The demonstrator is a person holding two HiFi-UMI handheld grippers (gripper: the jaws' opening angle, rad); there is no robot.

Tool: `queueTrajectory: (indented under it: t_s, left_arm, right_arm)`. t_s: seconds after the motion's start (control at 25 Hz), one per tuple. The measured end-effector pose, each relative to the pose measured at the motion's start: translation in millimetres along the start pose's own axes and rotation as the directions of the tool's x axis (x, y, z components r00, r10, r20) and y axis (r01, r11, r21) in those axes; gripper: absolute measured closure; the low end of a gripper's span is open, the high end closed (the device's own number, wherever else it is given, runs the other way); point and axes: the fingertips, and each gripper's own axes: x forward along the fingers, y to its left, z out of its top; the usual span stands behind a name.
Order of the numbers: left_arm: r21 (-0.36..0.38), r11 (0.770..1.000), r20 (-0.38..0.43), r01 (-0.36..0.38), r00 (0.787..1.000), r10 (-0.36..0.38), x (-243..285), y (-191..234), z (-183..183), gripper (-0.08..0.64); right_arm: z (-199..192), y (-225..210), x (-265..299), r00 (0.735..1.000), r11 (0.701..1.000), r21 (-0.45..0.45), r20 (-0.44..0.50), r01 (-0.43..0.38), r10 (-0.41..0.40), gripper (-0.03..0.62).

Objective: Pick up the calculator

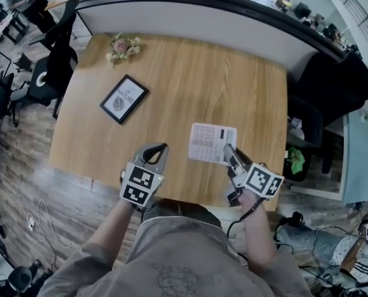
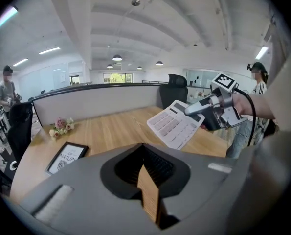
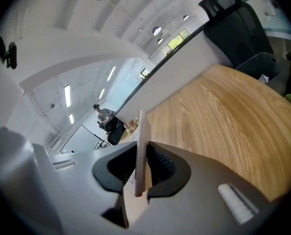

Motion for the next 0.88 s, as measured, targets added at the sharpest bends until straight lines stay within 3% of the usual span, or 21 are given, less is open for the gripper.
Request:
queueTrajectory:
  t_s: [0.32, 0.56, 0.76, 0.88]
  left_arm:
    - [0.064, 0.997, 0.199, -0.047, 0.979, 0.033, -53, -1, 97, 0.558]
    - [0.135, 0.982, 0.378, -0.129, 0.923, 0.069, -108, -8, 166, 0.558]
    - [0.115, 0.987, 0.429, -0.109, 0.902, 0.05, -139, -17, 186, 0.558]
    - [0.118, 0.988, 0.433, -0.099, 0.901, 0.038, -150, -18, 189, 0.558]
  right_arm:
    - [61, 83, -64, 0.969, 0.988, -0.087, 0.202, -0.123, 0.139, 0.525]
    - [89, 130, -113, 0.92, 0.978, -0.112, 0.337, -0.174, 0.202, 0.525]
    - [97, 156, -147, 0.876, 0.971, -0.118, 0.419, -0.209, 0.24, 0.523]
    - [92, 169, -157, 0.869, 0.968, -0.134, 0.426, -0.213, 0.25, 0.523]
